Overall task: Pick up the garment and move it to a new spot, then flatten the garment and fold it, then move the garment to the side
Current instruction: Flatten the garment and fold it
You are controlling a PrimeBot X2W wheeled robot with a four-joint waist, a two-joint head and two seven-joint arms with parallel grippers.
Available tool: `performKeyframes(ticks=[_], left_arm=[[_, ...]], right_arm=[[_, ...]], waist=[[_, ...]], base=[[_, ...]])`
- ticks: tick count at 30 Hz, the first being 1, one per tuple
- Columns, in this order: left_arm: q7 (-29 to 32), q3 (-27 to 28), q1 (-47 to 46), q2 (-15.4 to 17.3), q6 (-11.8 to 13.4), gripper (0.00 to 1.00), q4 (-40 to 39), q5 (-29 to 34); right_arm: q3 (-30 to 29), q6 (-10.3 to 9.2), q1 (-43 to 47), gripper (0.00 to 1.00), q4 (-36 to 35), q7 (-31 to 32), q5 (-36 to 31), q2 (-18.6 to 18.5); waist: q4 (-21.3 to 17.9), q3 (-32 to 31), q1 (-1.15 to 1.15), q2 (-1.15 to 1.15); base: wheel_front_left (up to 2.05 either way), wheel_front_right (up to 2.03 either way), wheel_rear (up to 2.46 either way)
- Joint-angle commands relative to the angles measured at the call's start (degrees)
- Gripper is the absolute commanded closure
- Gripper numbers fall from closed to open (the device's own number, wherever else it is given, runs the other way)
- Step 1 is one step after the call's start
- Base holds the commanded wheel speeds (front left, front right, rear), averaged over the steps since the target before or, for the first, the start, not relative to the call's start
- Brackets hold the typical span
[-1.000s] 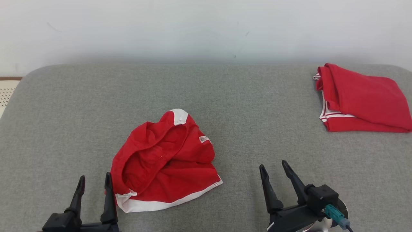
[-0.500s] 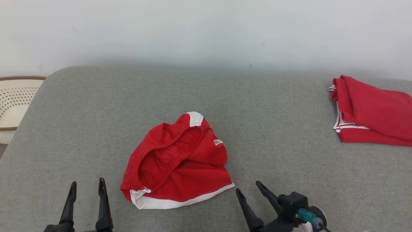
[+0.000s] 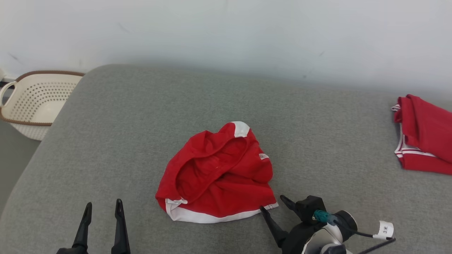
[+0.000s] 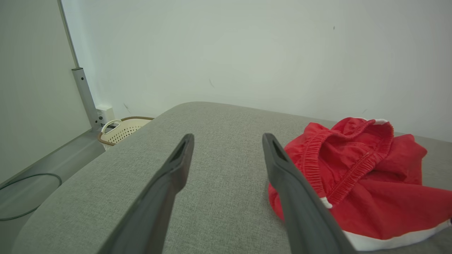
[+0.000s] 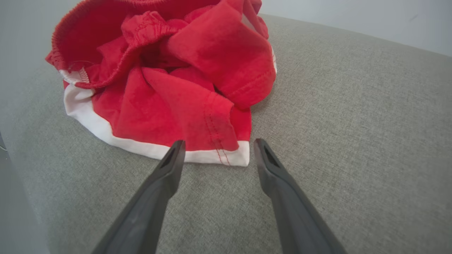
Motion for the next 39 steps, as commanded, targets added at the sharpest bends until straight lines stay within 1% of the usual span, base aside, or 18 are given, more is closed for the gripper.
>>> performKeyframes(ticks=[1,3,6,7,8,9,10,15,20,21,30,35,39], left_arm=[[-0.2,0.0,-0.2,-0.2,-0.3,0.0,0.1,0.3],[-0.2,0.0,-0.4,-0.4,-0.7,0.0,0.2,0.5],[-0.2,-0.1,-0.5,-0.7,-0.8,0.0,0.4,0.8],[-0.2,-0.1,-0.6,-0.7,-0.9,0.0,0.4,0.9],[-0.2,-0.1,-0.5,-0.8,-0.9,0.0,0.4,1.0],[-0.2,-0.1,-0.3,-0.9,-0.8,0.0,0.3,1.0],[-0.2,0.0,-0.1,-0.9,-0.8,0.0,0.3,1.0],[-0.2,0.5,0.4,-1.2,-0.6,0.0,0.3,0.8],[-0.2,0.7,0.2,-1.4,-1.1,0.0,0.6,0.5],[-0.2,0.7,0.2,-1.4,-1.1,0.0,0.6,0.5],[-0.2,0.9,0.9,-1.8,-0.8,0.0,0.6,0.0],[-0.2,1.2,0.6,-1.9,-1.3,0.0,0.9,-0.1],[-0.2,1.0,0.0,-2.0,-1.5,0.0,1.1,-0.1]], right_arm=[[0.4,0.01,-1.3,0.0,1.5,-0.4,0.7,-0.1],[1.5,0.01,-3.7,0.0,5.6,-0.7,1.4,0.5],[3.5,0.01,-5.6,0.0,9.2,-0.6,2.7,1.1],[4.0,0.01,-6.2,0.29,10.2,-0.8,3.1,1.1],[4.5,0.01,-6.8,0.71,11.0,-1.3,3.6,1.3],[4.7,0.01,-7.2,0.89,11.6,-2.0,4.0,1.3],[4.9,0.01,-7.5,1.0,12.3,-2.6,4.5,1.4],[4.2,0.01,-9.4,1.0,14.0,-5.0,6.2,0.6],[0.6,0.01,-9.8,1.0,11.6,-6.2,7.7,-1.3],[0.6,0.01,-9.8,1.0,11.6,-6.2,7.7,-1.3],[-8.8,0.01,-3.5,1.0,0.8,-6.4,5.3,-5.8],[-13.6,0.01,2.0,1.0,-6.1,-3.5,2.9,-6.1],[-17.2,0.01,5.4,1.0,-10.2,-0.8,0.8,-5.7]], waist=[[1.5,0.4,0.0,0.0],[2.6,0.8,0.0,0.0],[3.7,1.2,0.0,0.0],[3.9,1.2,0.0,0.0],[4.0,1.2,0.0,0.0],[4.1,1.2,0.0,0.0],[4.1,1.2,0.0,0.0],[2.7,1.1,0.0,0.0],[0.3,0.9,0.0,0.0],[0.3,0.9,0.0,0.0],[-3.3,0.9,0.0,0.0],[-4.2,0.9,0.0,0.0],[-4.2,1.2,0.0,0.0]], base=[[0.0,0.0,0.0],[0.0,0.0,0.0],[0.0,0.0,0.0],[0.0,0.0,0.0],[0.0,0.0,0.0],[0.0,0.0,0.0],[0.0,0.0,0.0],[0.0,0.0,0.0],[0.0,0.0,0.0],[0.0,0.0,0.0],[0.0,0.0,0.0],[0.0,0.0,0.0],[0.0,0.0,0.0]])
